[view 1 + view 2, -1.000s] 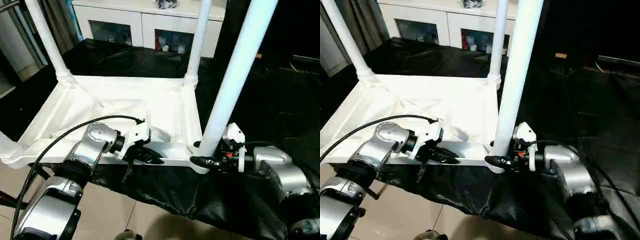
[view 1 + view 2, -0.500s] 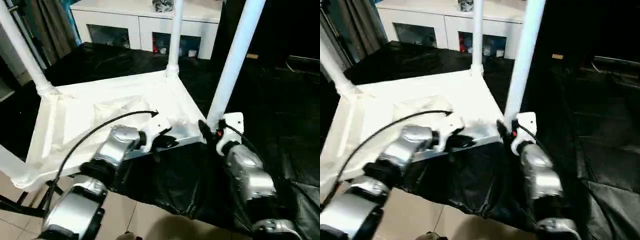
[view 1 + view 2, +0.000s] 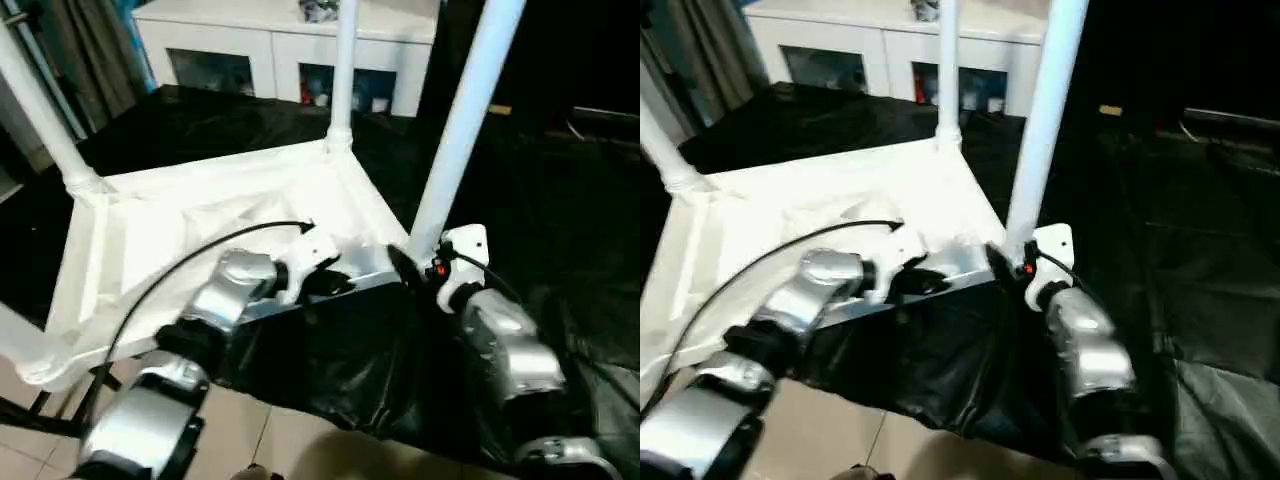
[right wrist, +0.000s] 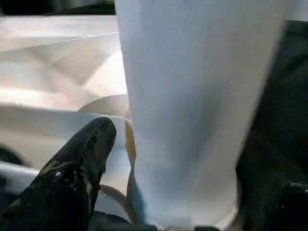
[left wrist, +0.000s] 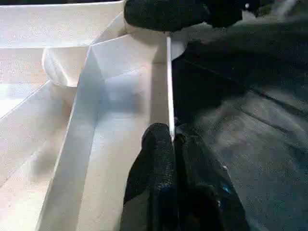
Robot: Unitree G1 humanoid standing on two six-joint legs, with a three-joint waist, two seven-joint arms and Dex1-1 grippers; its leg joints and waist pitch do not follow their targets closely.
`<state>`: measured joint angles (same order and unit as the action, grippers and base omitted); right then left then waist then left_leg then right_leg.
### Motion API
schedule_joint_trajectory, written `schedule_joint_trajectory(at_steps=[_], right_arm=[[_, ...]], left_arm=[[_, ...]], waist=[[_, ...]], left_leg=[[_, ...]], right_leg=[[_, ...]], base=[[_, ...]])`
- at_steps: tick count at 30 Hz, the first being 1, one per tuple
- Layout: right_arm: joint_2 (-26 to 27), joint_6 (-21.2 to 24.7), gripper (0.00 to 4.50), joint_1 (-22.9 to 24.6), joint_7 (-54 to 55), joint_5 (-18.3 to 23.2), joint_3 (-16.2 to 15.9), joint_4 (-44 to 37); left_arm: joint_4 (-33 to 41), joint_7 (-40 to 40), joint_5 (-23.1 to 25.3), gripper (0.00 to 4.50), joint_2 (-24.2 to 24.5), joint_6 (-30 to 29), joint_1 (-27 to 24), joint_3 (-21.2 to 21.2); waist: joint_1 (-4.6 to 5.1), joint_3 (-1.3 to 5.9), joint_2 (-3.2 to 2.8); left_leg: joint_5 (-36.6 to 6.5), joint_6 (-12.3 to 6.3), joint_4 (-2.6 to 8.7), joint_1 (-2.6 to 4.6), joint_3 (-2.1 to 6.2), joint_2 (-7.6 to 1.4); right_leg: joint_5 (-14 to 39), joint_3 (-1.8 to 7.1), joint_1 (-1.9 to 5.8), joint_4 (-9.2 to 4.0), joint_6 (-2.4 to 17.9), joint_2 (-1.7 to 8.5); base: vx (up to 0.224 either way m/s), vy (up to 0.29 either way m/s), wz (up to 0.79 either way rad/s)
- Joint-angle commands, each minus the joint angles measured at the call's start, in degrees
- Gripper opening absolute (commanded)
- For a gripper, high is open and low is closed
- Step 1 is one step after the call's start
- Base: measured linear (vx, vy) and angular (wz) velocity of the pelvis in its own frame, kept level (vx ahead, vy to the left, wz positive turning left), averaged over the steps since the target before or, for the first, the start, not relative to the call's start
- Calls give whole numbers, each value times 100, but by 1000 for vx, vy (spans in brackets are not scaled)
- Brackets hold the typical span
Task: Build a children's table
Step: Rotate leg to tighten
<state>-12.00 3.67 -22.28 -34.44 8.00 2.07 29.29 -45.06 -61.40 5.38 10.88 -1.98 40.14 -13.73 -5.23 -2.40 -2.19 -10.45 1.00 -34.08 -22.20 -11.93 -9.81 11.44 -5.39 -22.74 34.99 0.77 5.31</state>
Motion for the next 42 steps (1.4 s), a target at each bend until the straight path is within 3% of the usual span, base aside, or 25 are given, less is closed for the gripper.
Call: schedule_joint_trajectory(at_steps=[1,7,8,10,13,14,21,27,28,32,35,36,37,38,40,42], right_arm=[[-16,4,394,-42,-568,138,-289,-225],[-753,227,394,89,-2379,509,-524,-612],[-865,257,367,105,-2643,550,-574,-657],[-1074,306,358,115,-3087,606,-691,-710],[-1275,358,352,114,-3476,610,-852,-719],[-1349,382,320,113,-3628,602,-921,-714],[-1491,462,272,121,-4098,549,-1158,-699],[-1460,482,224,162,-4124,573,-1186,-719],[-1461,501,218,194,-4132,595,-1203,-749],[-1366,590,207,358,-3878,625,-1121,-825],[-1246,606,204,425,-3466,541,-1022,-793],[-1080,525,204,439,-3084,512,-897,-741],[-1074,524,204,440,-3073,512,-893,-740],[-1017,511,204,445,-2950,512,-853,-733],[-541,663,201,433,-1852,415,-638,-707],[-265,690,199,422,-1360,372,-555,-701]], left_arm=[[231,-407,-340,0,-74,258,-74,-62],[248,-1184,-428,0,361,340,-85,-77],[244,-1283,-432,0,422,361,-81,-81],[254,-1503,-454,0,537,367,-78,-90],[263,-1700,-454,0,640,387,-74,-112],[266,-1774,-443,0,682,400,-73,-130],[291,-2174,-489,0,805,389,-101,-223],[308,-2266,-496,0,818,367,-120,-232],[303,-2290,-504,0,818,364,-124,-234],[259,-2184,-554,0,750,274,-95,-184],[168,-1891,-501,0,650,229,-32,-122],[43,-1625,-439,0,567,173,35,-88],[39,-1617,-437,0,565,171,37,-88],[2,-1530,-416,0,539,153,57,-81],[-250,-828,-297,0,283,79,212,-24],[-349,-503,-248,0,132,-22,306,-6]], waist=[[-28,349,110],[-82,344,104],[-94,345,99],[-114,344,96],[-150,351,101],[-158,352,102],[-190,354,114],[-204,363,107],[-205,358,85],[-207,359,115],[-200,337,126],[-187,319,105],[-187,319,105],[-168,307,118],[-127,289,74],[-68,290,91]], left_leg=[[-816,-536,372,87,200,-394],[-959,-577,361,90,196,-415],[-975,-572,364,92,199,-423],[-978,-561,364,103,197,-433],[-965,-510,365,120,199,-437],[-954,-510,367,120,201,-440],[-892,-509,359,114,201,-441],[-893,-467,359,120,205,-444],[-905,-462,361,124,207,-445],[-939,-452,362,126,201,-446],[-1063,-382,379,128,206,-444],[-1227,-277,396,137,212,-446],[-1227,-277,396,137,212,-446],[-1437,-148,419,161,231,-445],[-1637,2,446,201,242,-438],[-1788,138,474,200,273,-432]], right_leg=[[519,341,302,-401,1300,485],[689,322,290,-399,1324,463],[705,323,288,-399,1322,469],[699,329,277,-396,1335,469],[691,326,268,-392,1385,476],[665,327,273,-384,1393,474],[599,327,271,-372,1439,488],[518,327,275,-357,1465,487],[521,327,270,-357,1469,487],[527,331,273,-362,1464,487],[819,333,260,-401,1407,491],[1162,340,245,-436,1336,502],[1162,340,245,-436,1336,502],[1509,339,251,-478,1244,512],[1733,349,206,-518,1183,506],[1895,340,232,-534,1113,515]], base=[[0,0,0],[0,0,0],[0,0,0],[0,0,0],[0,0,0],[0,0,0],[0,0,0],[0,0,0],[0,0,0],[0,0,0],[0,0,0],[0,0,0],[0,0,0],[0,0,0],[0,0,0],[0,0,0]])
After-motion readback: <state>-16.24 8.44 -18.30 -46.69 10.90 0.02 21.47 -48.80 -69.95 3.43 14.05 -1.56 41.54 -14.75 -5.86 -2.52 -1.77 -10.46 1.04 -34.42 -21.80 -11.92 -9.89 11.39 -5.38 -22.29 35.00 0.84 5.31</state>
